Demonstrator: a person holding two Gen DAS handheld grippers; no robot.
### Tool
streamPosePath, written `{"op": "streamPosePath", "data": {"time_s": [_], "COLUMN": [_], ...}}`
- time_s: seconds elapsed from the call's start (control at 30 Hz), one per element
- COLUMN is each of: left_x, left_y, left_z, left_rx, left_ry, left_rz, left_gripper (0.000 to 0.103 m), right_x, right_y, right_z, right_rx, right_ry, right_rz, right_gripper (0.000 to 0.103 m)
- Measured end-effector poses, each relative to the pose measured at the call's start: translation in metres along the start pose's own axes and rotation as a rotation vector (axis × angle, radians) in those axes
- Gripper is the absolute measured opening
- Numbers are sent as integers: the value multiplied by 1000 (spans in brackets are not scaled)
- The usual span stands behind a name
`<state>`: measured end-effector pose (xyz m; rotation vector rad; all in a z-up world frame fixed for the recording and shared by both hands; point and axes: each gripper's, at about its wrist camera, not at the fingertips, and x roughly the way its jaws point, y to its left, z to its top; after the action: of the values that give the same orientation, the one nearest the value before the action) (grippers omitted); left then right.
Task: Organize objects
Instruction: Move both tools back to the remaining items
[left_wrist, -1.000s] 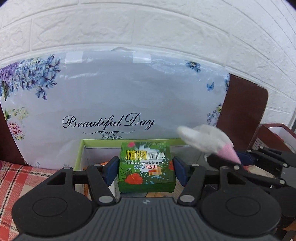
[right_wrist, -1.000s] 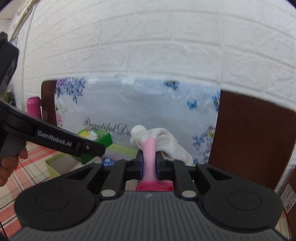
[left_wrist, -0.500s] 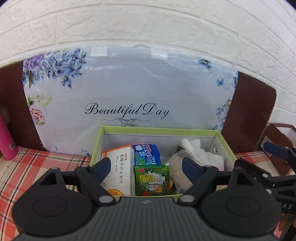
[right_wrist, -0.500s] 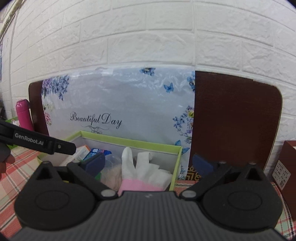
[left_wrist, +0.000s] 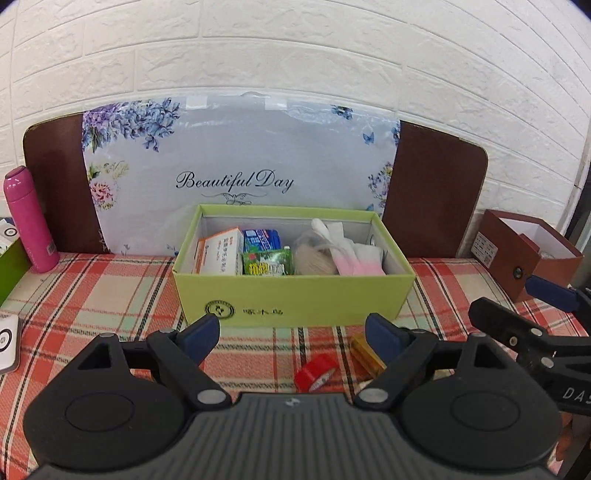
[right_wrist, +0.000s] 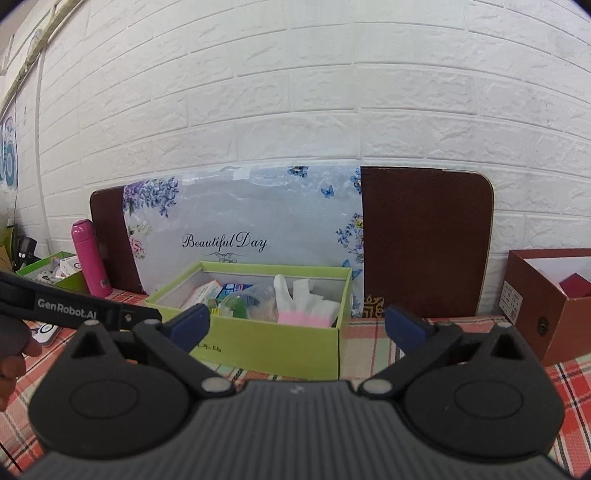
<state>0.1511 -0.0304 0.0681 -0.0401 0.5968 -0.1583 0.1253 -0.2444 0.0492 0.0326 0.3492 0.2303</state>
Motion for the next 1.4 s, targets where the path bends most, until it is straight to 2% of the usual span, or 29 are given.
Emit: {"op": "streamPosePath", "data": {"time_s": [0.23,0.57,1.0,1.23,1.37,1.4], "left_x": [-12,-18,-22,-19,-11,-7], "left_y": [-4,5,25,19,4,-2], "left_z": [-36,-67,-87,-89,-89,-88], "left_rx": [11,-4,-49,-42,-21,-22], "left_ry": [42,96,143,165,189,198], "left_rz": [20,74,99,49,-15,-37], "left_gripper": [89,89,89,89,89,89], "right_x": [-32,-50,-43,-15,-23,-27], "right_y": [16,35,63,80,72,65], "right_z": [-30,-66,-116,-142,-146,-147], "right_rx": [-8,-14,-39,-6,-35,-25], "right_ry": [46,126,280,362,377,377], "right_rz": [-10,-22,-19,-24,-1,1], "right_gripper": [103,103,103,103,88,75]}}
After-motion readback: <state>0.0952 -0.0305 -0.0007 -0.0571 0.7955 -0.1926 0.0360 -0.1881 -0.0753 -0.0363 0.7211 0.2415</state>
